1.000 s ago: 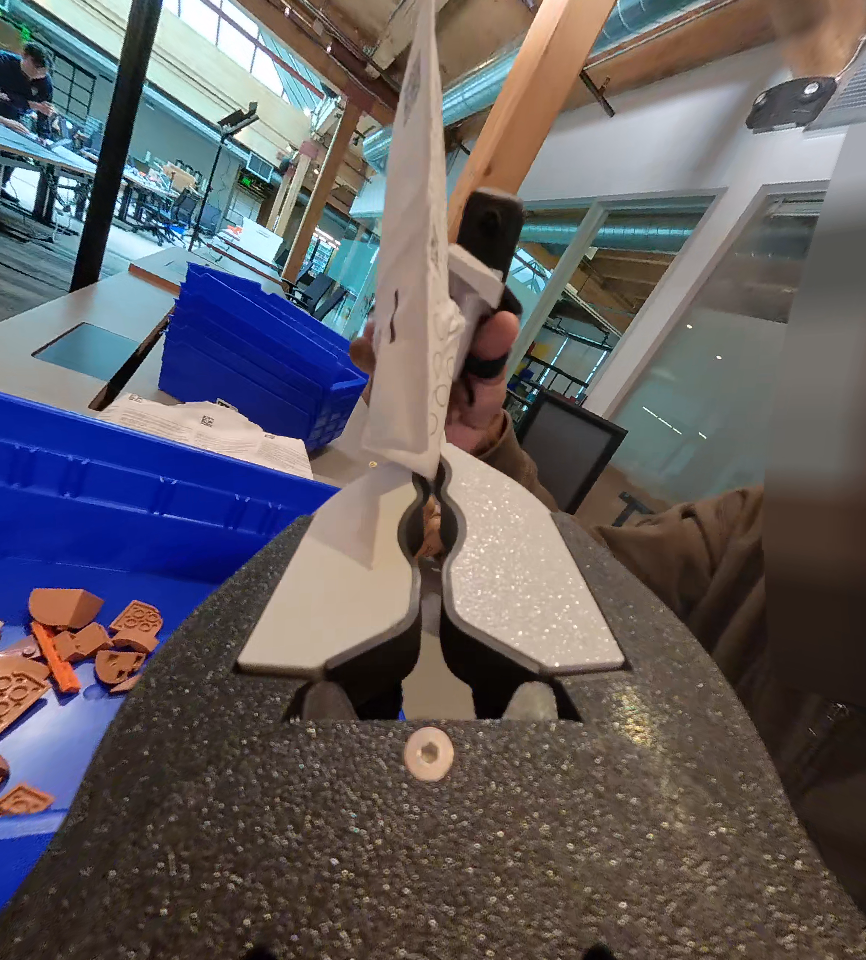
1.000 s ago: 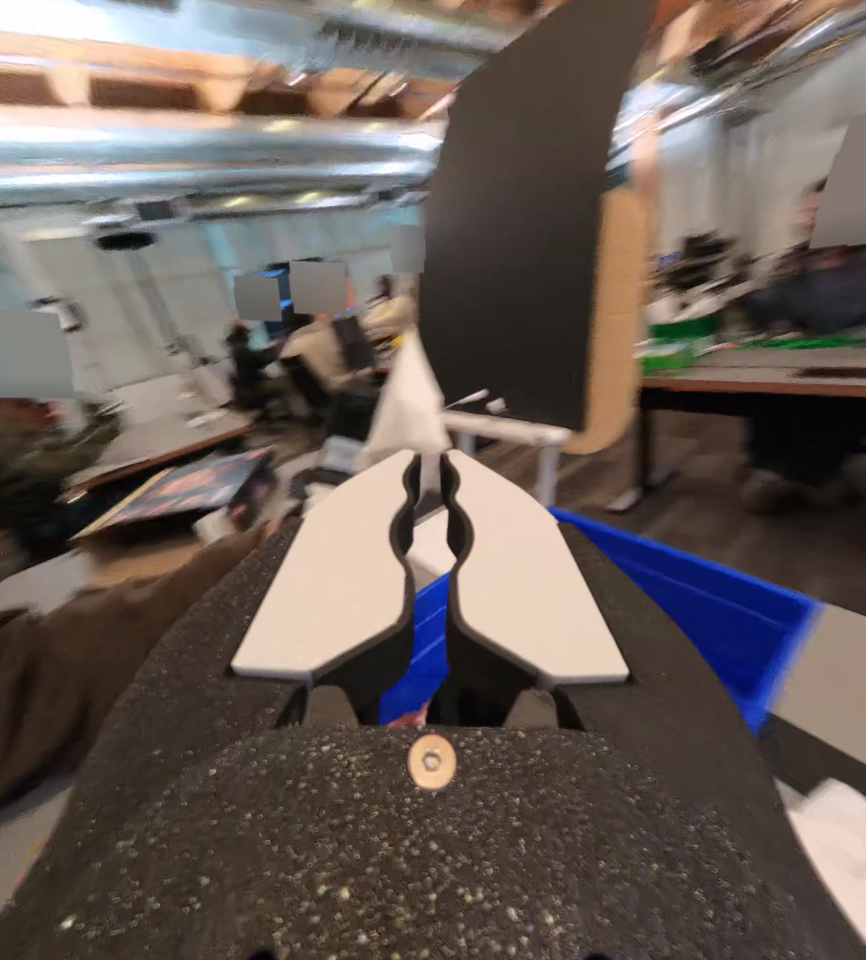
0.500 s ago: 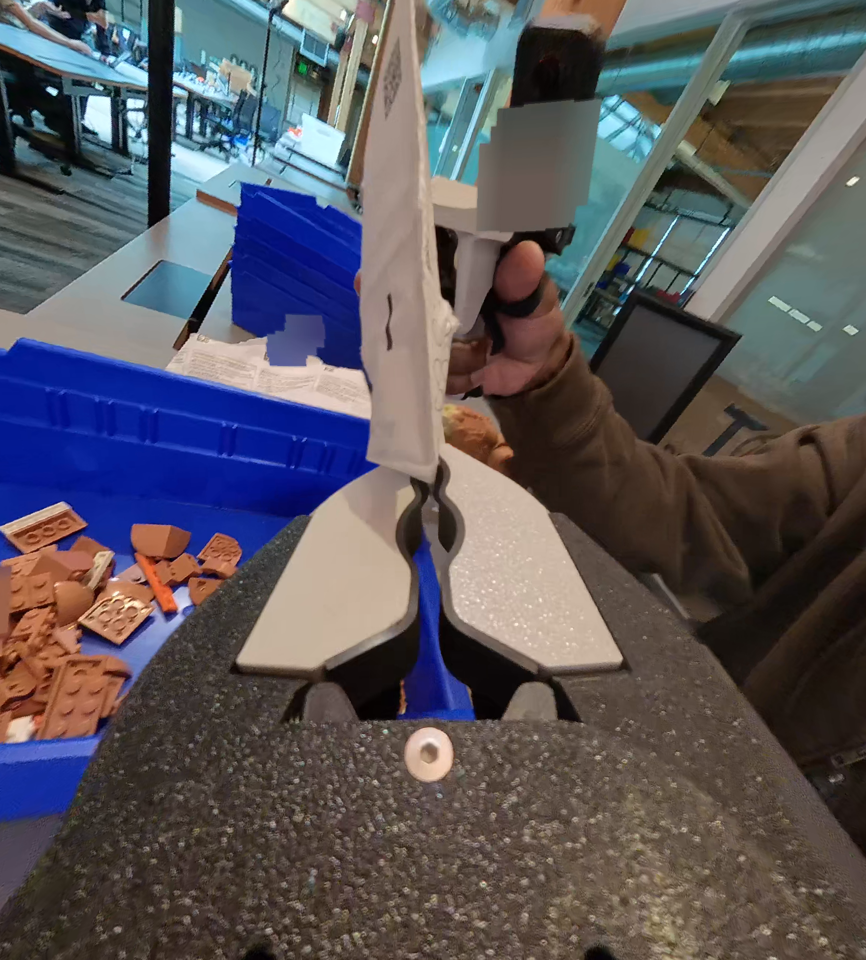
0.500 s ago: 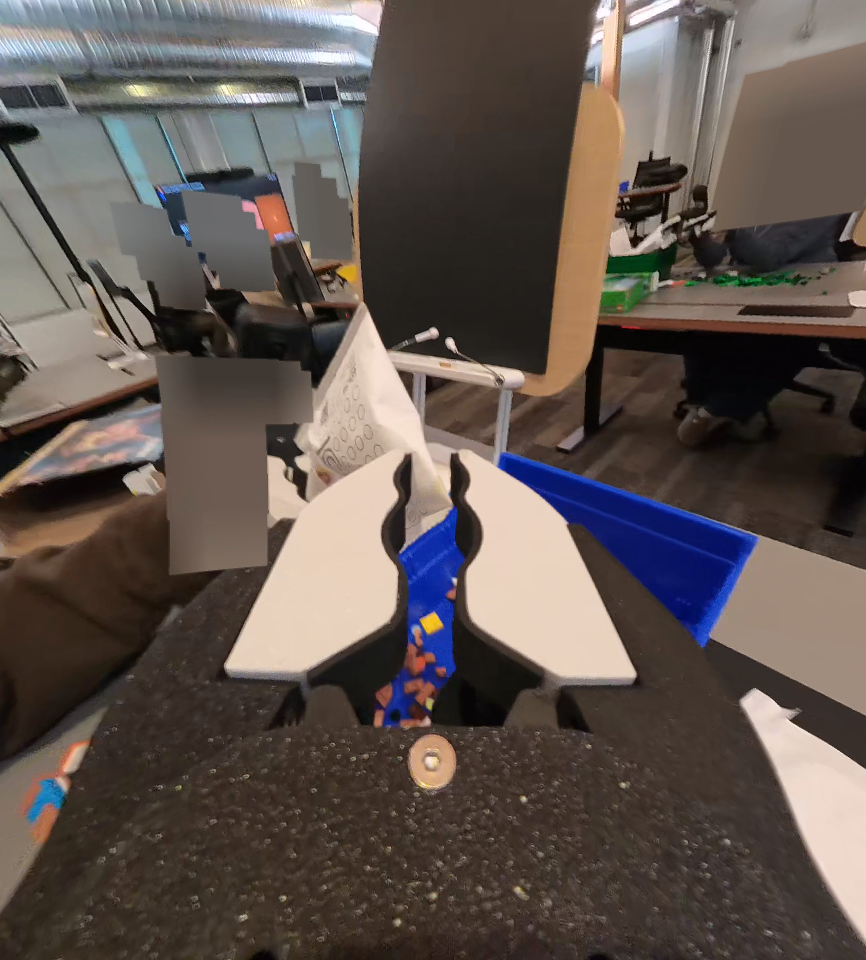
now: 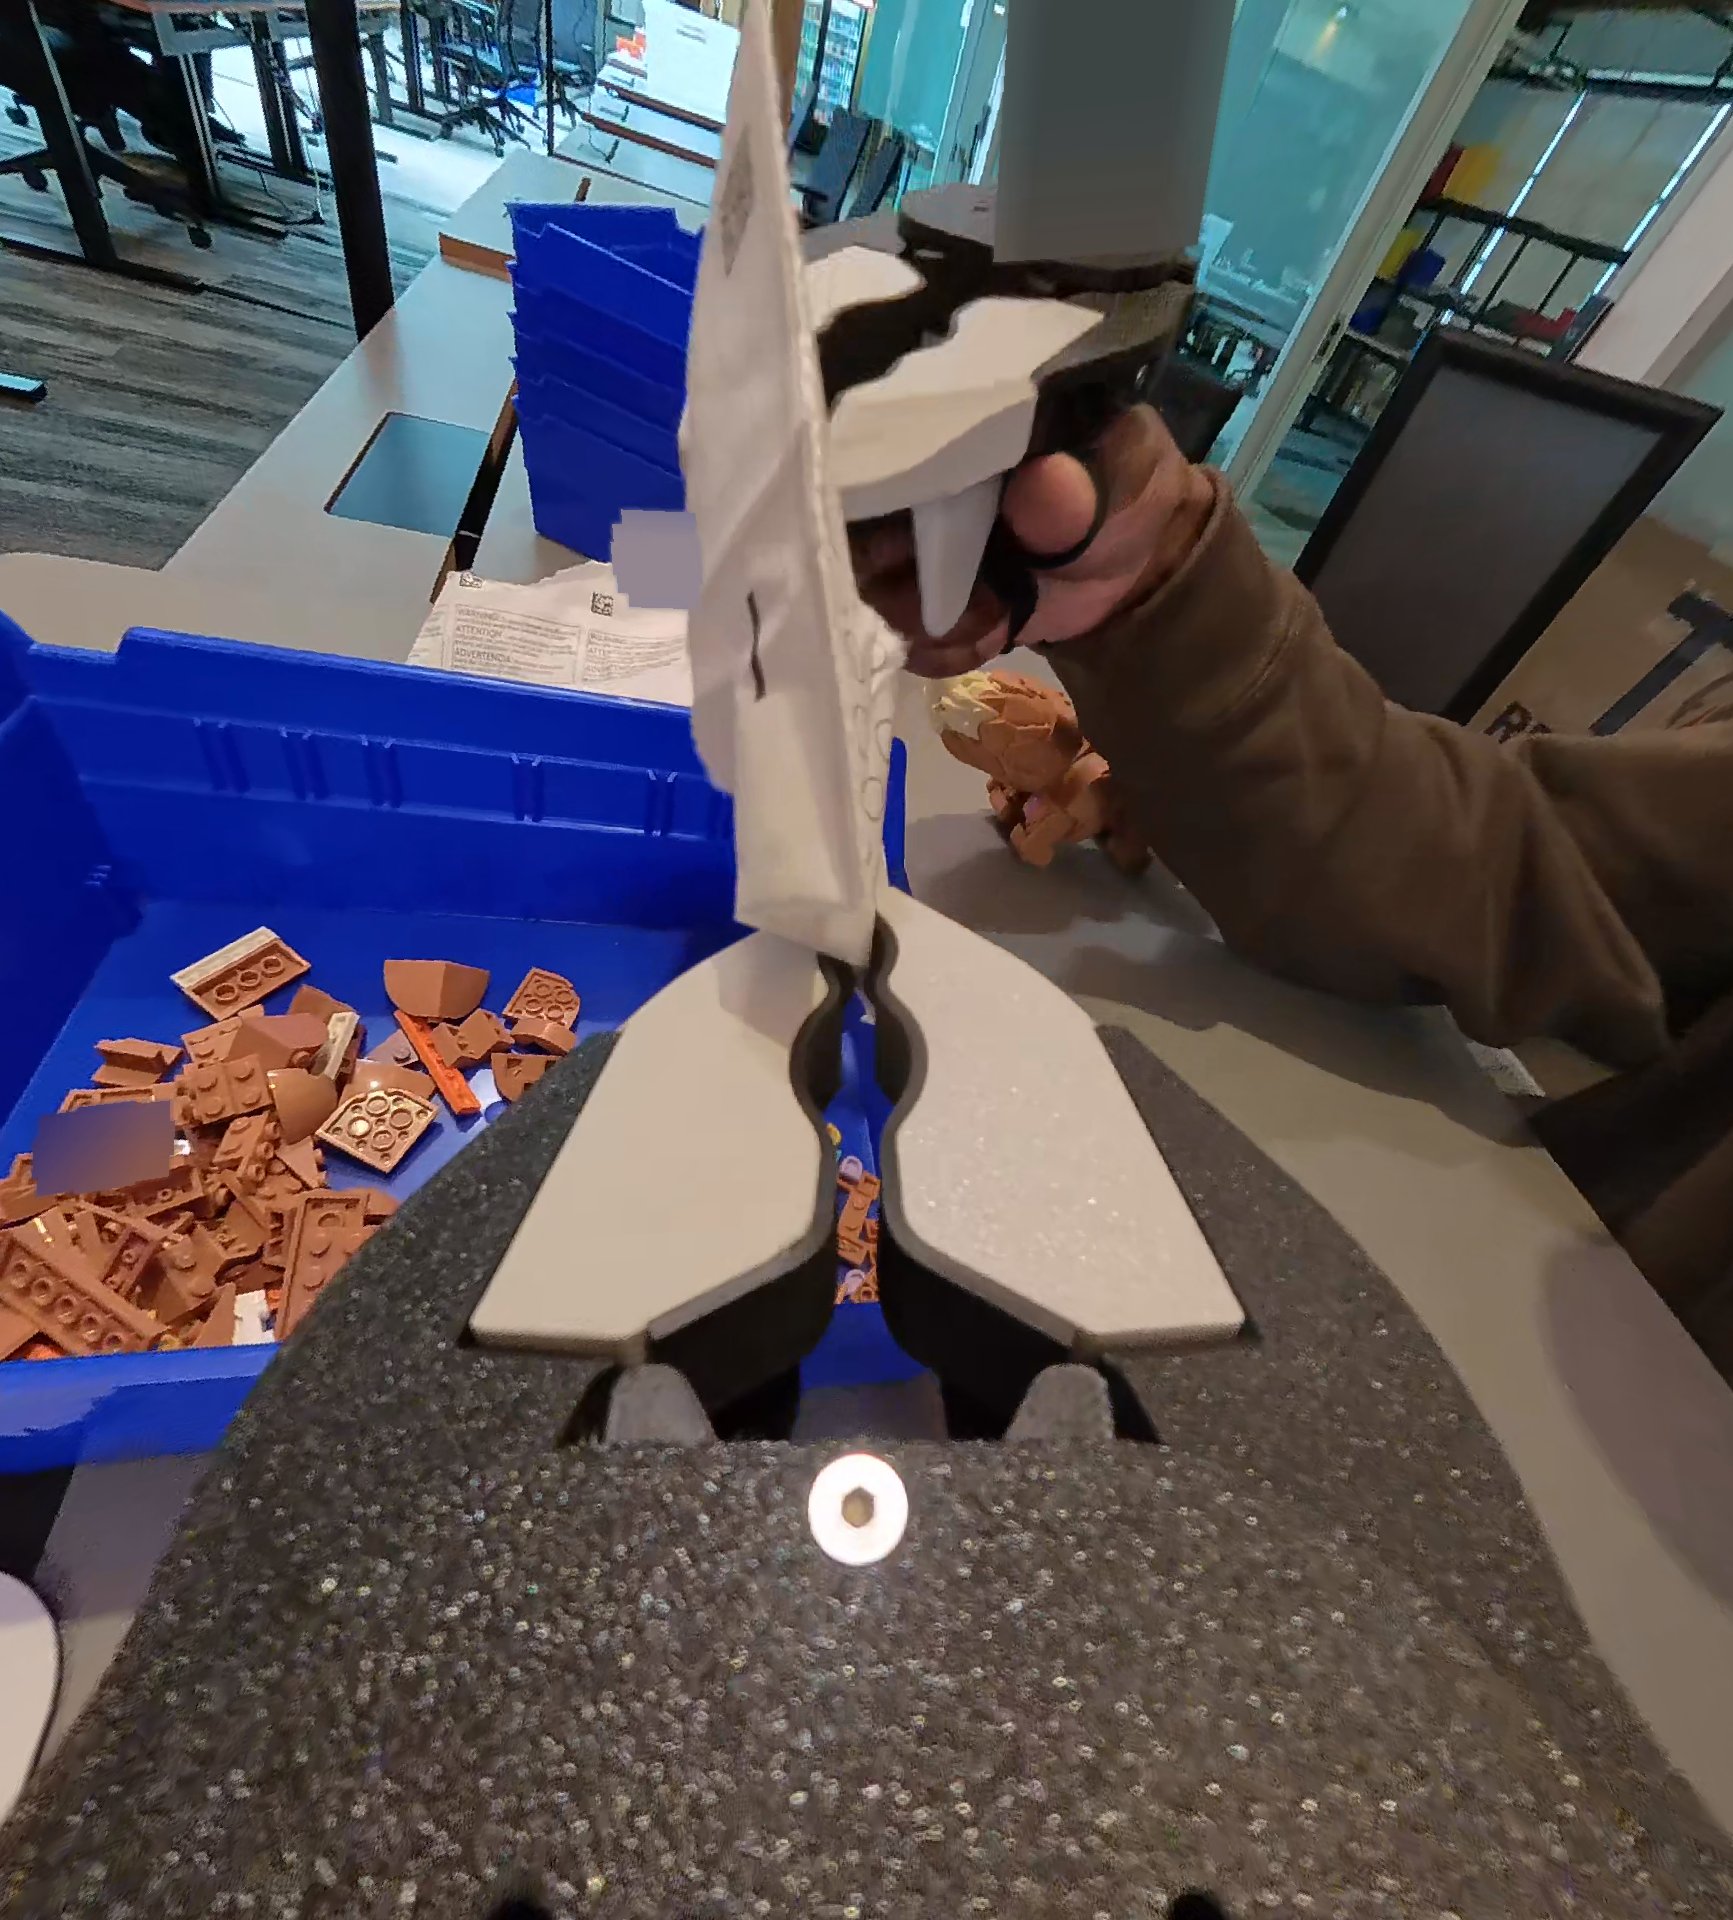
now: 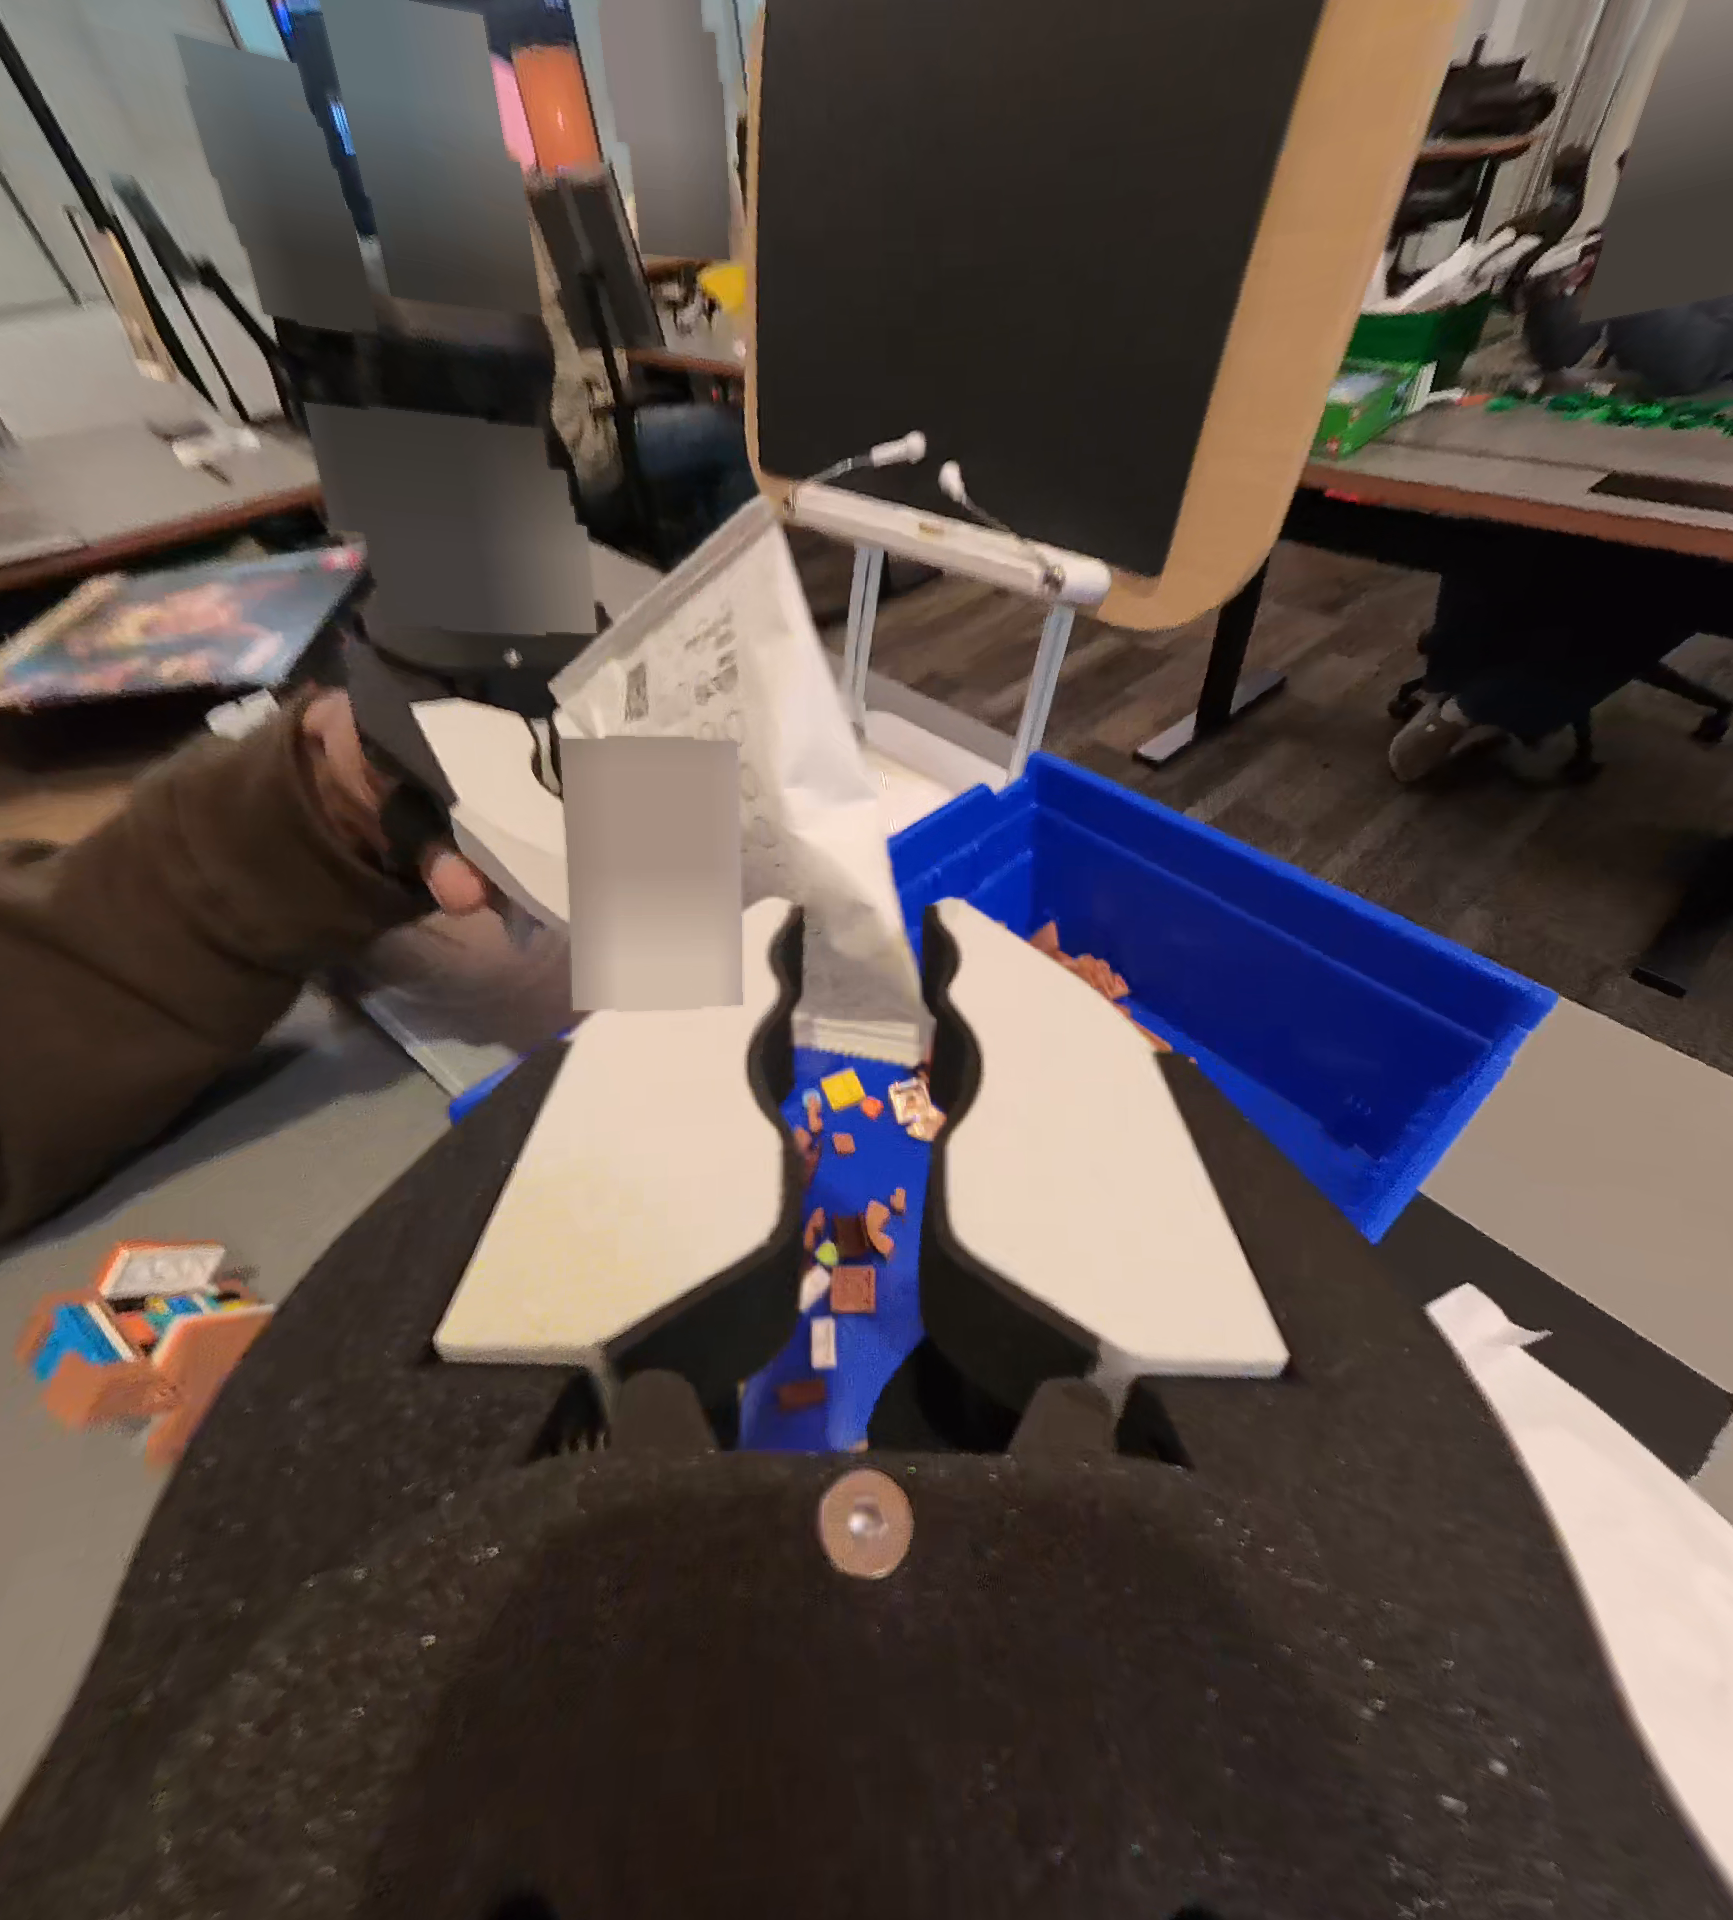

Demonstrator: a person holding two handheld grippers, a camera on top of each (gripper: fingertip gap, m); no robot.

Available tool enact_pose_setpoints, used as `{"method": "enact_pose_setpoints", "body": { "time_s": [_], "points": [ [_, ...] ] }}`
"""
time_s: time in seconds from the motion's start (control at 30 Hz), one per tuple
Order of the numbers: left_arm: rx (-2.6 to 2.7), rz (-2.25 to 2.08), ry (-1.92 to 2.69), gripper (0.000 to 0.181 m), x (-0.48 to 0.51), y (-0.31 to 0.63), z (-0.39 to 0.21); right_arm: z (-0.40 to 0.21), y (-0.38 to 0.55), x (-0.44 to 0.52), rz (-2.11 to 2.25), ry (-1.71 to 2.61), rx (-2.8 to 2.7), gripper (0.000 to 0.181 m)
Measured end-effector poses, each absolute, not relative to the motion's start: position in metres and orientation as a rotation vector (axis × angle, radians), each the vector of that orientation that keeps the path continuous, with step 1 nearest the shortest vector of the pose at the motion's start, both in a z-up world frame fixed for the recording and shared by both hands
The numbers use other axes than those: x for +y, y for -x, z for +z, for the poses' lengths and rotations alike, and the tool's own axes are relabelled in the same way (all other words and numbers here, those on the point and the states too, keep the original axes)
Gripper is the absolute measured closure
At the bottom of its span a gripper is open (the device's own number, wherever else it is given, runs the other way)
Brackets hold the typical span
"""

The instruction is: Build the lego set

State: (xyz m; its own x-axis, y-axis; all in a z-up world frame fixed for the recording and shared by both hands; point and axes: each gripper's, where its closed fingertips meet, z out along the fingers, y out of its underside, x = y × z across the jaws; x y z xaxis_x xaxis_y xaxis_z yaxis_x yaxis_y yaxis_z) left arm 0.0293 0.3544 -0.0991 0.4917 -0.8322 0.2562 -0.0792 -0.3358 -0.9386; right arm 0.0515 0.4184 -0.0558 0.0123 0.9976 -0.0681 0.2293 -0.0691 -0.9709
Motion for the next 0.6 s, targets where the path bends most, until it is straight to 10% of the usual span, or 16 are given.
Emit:
{"method": "enact_pose_setpoints", "body": {
  "time_s": [0.6],
  "points": [
    [0.743,-0.692,1.936,0.159,0.373,-0.023,-0.124,-0.035,-0.055,0.437,1.031,1.315,-1.192,0.18]
  ]
}}
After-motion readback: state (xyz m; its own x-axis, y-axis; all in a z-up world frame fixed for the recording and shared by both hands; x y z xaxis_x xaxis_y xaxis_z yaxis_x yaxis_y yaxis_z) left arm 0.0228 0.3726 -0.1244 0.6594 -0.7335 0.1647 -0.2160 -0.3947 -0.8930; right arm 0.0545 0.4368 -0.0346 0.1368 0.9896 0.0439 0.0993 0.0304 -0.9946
